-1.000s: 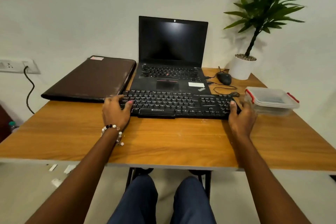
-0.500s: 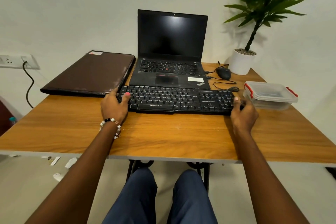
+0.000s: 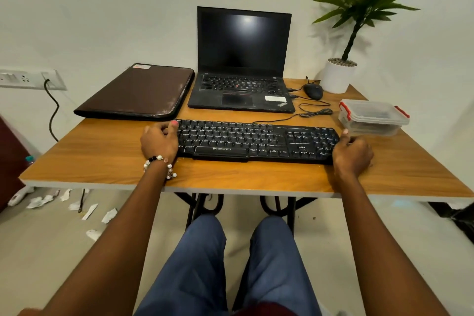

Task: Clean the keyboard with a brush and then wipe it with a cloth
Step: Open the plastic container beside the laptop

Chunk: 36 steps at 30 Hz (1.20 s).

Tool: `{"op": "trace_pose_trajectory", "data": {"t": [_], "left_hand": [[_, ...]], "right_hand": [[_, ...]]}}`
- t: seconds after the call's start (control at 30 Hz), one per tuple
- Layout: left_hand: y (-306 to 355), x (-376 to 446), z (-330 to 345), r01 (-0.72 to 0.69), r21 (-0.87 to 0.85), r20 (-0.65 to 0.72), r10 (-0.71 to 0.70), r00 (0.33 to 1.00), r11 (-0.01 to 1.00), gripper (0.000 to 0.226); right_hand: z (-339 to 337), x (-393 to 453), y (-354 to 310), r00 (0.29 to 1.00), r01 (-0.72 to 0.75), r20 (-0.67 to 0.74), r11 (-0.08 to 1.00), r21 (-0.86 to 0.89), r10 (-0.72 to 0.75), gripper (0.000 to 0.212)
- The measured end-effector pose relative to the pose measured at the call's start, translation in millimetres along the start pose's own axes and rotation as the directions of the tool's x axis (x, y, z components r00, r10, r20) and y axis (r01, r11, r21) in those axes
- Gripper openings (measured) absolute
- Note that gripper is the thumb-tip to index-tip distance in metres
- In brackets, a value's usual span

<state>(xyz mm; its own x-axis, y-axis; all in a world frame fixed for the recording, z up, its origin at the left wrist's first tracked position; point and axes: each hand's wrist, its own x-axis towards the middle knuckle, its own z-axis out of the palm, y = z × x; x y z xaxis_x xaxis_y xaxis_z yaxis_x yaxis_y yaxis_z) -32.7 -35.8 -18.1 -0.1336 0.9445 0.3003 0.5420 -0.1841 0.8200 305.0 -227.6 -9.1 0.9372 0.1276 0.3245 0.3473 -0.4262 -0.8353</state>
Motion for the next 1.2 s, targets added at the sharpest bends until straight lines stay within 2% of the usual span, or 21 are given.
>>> {"op": "trace_pose_trajectory", "data": {"t": [0.37,0.43,0.5,0.57,0.63,0.73,0.8,0.93,1.07,1.2], "left_hand": [[7.1,-15.0,-6.8,0.031,0.049,-0.006,-0.031,1.000,0.998,0.040],[13.3,-20.6,-8.3,0.070,0.103,-0.020,-0.068,0.997,0.992,0.041],[25.7,-32.0,-7.2,0.085,0.230,-0.039,-0.078,0.996,0.969,0.039],[42.6,-44.5,-1.7,0.000,0.352,-0.043,0.016,0.999,0.936,0.035],[62.8,-52.6,9.7,-0.124,0.380,0.000,0.134,0.991,0.917,0.031],[98.0,-61.7,33.3,-0.260,0.254,0.168,0.222,0.961,0.932,0.031],[119.3,-66.4,54.9,-0.324,0.144,0.298,0.272,0.915,0.935,0.031],[156.9,-77.4,102.8,-0.359,-0.061,0.470,0.344,0.813,0.931,0.026],[201.2,-89.7,143.8,-0.178,-0.257,0.558,0.297,0.775,0.950,0.017],[245.1,-97.4,185.6,-0.053,-0.311,0.659,0.256,0.707,0.949,0.006]], "right_hand": [[-7.4,-7.1,-0.6,1.000,-0.004,-0.012,0.999,-0.037,0.004,0.042],[-8.6,-8.6,-0.6,1.000,0.001,-0.007,0.999,-0.038,-0.002,0.042],[-10.9,-9.5,-0.1,1.000,0.007,0.006,0.999,-0.049,-0.007,0.043],[-13.5,-11.2,-0.3,1.000,0.006,0.018,0.998,-0.062,-0.005,0.042],[-16.9,-12.1,-0.9,1.000,0.005,0.018,0.997,-0.078,-0.004,0.040],[-20.8,-5.8,-1.4,0.998,0.038,0.042,0.998,-0.044,-0.036,0.036],[-22.9,4.7,-3.0,0.994,0.099,0.049,0.995,0.023,-0.100,0.032],[-34.2,33.7,-12.1,0.980,0.185,0.047,0.976,0.116,-0.192,0.025],[-46.7,79.0,-14.3,0.980,0.199,-0.040,0.973,0.115,-0.195,0.023],[-58.8,139.6,-4.0,0.986,0.115,-0.127,0.992,0.058,-0.107,0.025]]}}
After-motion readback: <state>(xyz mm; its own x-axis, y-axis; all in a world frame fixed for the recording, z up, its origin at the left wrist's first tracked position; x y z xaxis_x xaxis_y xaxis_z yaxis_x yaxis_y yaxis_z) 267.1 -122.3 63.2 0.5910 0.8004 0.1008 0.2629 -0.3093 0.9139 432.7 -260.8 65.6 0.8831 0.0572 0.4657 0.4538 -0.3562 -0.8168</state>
